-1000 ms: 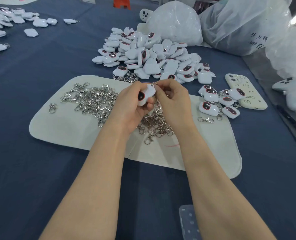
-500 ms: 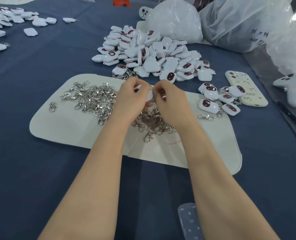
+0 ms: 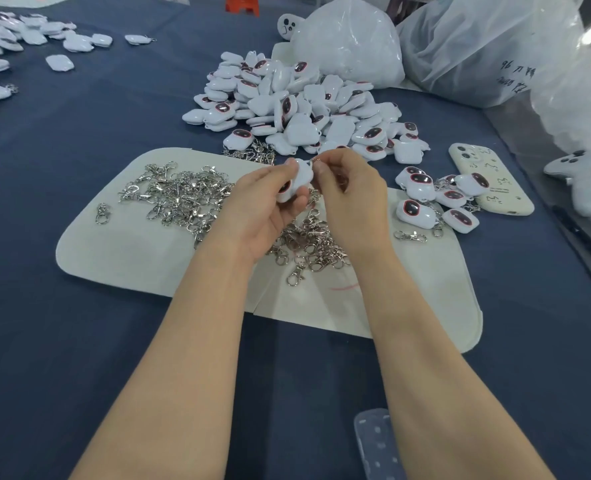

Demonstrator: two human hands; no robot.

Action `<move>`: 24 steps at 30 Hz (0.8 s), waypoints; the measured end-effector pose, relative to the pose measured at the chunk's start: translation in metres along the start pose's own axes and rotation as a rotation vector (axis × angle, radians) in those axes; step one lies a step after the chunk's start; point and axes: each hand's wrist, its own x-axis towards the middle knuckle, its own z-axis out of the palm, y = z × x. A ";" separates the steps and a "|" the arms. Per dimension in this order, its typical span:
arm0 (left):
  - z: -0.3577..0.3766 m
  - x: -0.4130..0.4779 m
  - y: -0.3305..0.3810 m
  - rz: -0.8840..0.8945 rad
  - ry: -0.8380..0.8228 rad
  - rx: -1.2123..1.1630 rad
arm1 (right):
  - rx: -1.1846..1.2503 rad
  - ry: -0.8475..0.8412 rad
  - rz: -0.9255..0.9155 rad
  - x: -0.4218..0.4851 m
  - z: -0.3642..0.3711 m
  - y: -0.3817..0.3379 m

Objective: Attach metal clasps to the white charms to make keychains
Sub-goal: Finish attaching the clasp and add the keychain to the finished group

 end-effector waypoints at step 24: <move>-0.002 0.001 0.002 -0.161 -0.036 -0.261 | 0.344 -0.061 0.225 0.001 0.003 0.003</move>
